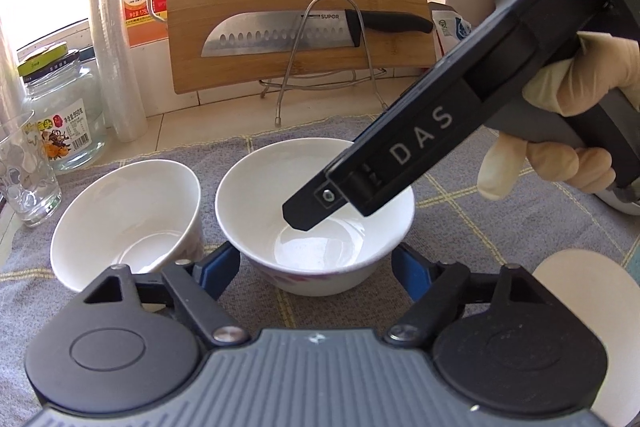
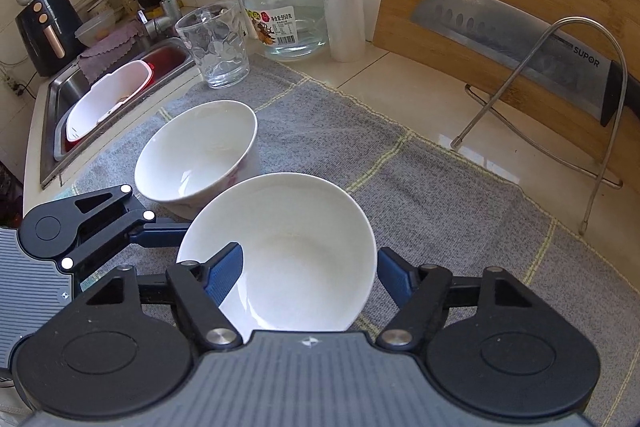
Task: Organize plates and bowls
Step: 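Lift the bowl with the right gripper and carry it to the placed bowl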
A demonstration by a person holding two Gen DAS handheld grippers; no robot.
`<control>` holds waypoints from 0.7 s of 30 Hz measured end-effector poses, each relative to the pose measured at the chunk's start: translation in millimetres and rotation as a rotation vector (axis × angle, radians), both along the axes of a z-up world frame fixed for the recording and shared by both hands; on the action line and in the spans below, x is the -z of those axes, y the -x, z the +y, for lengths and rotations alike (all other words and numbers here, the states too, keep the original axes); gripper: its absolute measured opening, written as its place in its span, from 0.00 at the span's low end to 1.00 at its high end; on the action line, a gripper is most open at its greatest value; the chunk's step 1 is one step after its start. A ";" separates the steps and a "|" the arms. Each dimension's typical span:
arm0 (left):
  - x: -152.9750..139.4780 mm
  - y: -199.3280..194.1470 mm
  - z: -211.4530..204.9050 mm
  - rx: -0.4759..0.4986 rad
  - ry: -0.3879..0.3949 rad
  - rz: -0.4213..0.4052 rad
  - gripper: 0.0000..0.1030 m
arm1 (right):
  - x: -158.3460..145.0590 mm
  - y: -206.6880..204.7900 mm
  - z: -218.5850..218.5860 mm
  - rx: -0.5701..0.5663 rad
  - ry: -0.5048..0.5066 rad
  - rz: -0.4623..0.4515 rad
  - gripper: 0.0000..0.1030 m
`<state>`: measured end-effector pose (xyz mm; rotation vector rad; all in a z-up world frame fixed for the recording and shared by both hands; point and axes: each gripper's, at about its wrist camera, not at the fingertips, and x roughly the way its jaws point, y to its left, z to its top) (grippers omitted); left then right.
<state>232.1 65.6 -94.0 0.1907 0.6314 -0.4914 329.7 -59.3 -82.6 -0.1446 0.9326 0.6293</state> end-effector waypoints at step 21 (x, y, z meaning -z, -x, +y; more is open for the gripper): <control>-6.7 9.6 0.3 0.038 -0.028 0.023 0.80 | -10.6 14.6 -2.7 0.052 -0.041 0.029 0.66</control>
